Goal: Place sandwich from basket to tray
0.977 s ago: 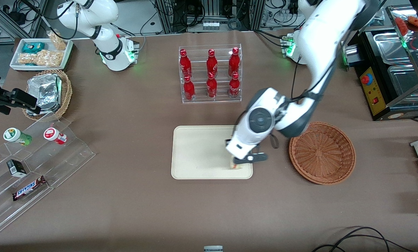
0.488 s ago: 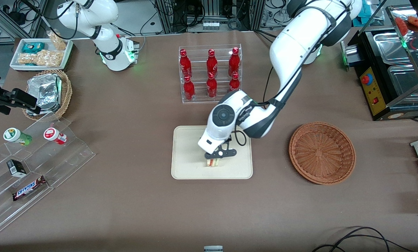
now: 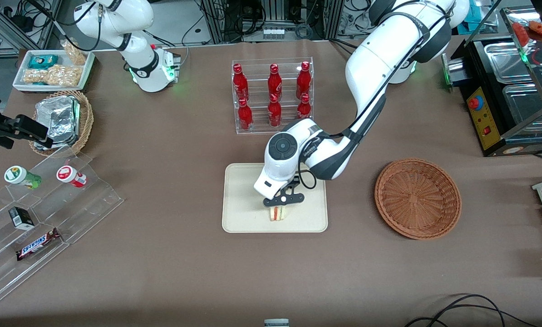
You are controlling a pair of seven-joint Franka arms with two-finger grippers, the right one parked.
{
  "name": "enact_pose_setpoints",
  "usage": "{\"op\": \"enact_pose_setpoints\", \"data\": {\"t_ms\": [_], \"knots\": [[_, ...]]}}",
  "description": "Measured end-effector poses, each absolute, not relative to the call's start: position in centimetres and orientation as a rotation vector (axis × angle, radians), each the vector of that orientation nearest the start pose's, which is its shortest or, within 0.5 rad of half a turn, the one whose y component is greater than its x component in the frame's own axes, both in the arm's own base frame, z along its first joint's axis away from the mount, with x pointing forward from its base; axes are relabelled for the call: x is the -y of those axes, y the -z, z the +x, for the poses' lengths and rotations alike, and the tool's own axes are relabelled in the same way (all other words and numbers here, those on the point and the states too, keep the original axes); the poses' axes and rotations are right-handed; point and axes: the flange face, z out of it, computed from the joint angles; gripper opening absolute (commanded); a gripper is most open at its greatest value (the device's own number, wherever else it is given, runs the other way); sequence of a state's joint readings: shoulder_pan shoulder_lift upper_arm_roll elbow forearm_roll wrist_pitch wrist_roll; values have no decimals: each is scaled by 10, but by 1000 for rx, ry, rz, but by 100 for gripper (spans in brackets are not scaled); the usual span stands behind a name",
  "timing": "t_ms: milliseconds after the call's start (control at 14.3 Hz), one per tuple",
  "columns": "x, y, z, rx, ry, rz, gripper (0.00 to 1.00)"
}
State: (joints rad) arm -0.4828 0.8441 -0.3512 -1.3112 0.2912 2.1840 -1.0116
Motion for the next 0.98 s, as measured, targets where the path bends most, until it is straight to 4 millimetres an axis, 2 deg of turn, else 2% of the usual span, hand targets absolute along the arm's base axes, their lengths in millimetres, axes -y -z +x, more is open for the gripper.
{"op": "enact_pose_setpoints", "data": {"t_ms": [140, 279, 419, 488, 558, 628, 767, 907, 977], "knots": [[501, -299, 561, 231, 100, -3193, 100], [489, -359, 558, 252, 127, -3151, 100], [464, -415, 554, 291, 142, -3093, 100], [445, -432, 554, 323, 147, -3063, 100], [424, -437, 558, 358, 144, -3040, 100], [402, -434, 563, 397, 132, -3015, 100], [355, -415, 577, 465, 82, -2961, 100], [309, -404, 584, 438, 32, -2931, 100], [286, -406, 586, 414, 11, -2926, 100]]}}
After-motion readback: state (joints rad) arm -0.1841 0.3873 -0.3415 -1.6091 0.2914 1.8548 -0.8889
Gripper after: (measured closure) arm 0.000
